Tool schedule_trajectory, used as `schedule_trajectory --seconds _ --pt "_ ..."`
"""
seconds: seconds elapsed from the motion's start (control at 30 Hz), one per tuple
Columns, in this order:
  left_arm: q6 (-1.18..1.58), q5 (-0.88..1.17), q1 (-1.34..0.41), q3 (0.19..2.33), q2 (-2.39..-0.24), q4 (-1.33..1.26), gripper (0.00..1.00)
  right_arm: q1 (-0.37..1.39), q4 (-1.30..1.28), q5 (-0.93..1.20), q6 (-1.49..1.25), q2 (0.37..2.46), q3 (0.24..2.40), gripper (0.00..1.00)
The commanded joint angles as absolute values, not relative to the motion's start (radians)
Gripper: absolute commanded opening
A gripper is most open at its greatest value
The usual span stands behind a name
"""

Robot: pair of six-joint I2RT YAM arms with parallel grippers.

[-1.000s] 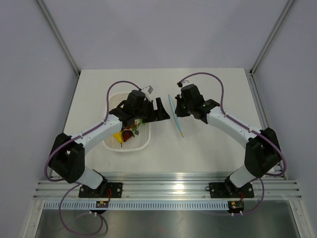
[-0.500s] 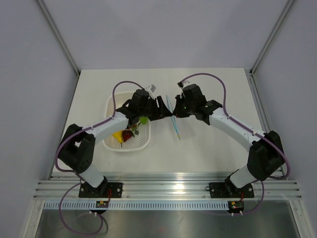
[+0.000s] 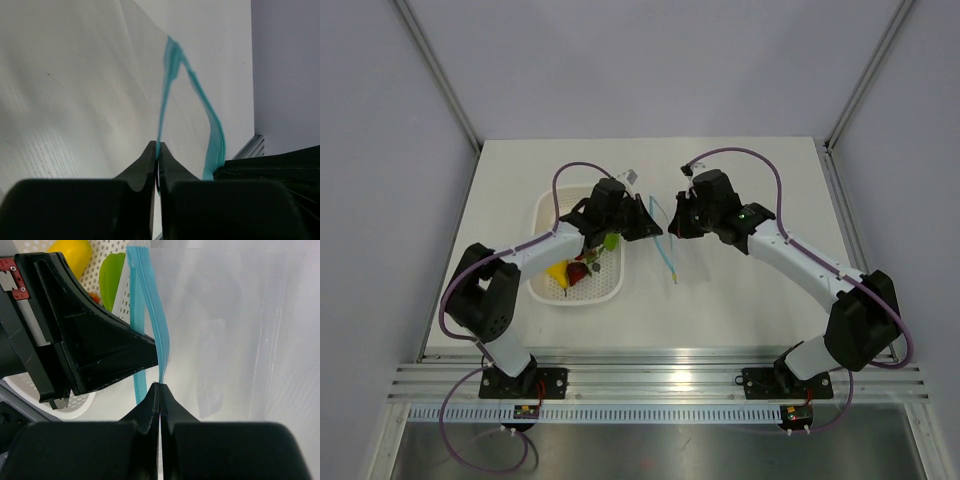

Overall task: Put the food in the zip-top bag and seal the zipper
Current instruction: Open the zipper of the food storage bag.

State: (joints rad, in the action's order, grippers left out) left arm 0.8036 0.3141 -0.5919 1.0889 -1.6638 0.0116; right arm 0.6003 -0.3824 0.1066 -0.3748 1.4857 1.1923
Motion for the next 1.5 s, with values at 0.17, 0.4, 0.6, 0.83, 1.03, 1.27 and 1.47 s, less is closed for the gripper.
schedule_trajectory --seconds 0.17,0.4,0.6,0.83,1.03,1.27,1.47 --pt "0.766 0.298 -0.595 1.196 -1.657 0.136 0.0 0.609 -0.46 -0.058 -0.376 1.453 1.213 0.0" --pt "0.776 0.299 -0.615 1.29 -1.694 0.287 0.0 0.672 -0.475 -0.153 -0.344 1.511 1.275 0.08" --pt "0.761 0.275 -0.623 1.296 -1.695 0.324 0.0 0.687 -0.479 -0.182 -0.397 1.552 1.296 0.34" --pt "0.723 0.255 -0.621 1.315 -1.675 0.367 0.0 0.689 -0.495 -0.196 -0.396 1.574 1.308 0.45" --pt "0.723 0.265 -0.621 1.331 -1.667 0.367 0.0 0.687 -0.515 -0.152 -0.373 1.614 1.328 0.28" --pt "0.631 0.291 -0.617 1.394 -1.669 0.426 0.0 0.684 -0.567 -0.332 -0.344 1.6 1.365 0.0" --pt "0.465 0.359 -0.609 1.529 -1.736 0.58 0.0 0.667 -0.661 -0.561 -0.29 1.595 1.495 0.0"
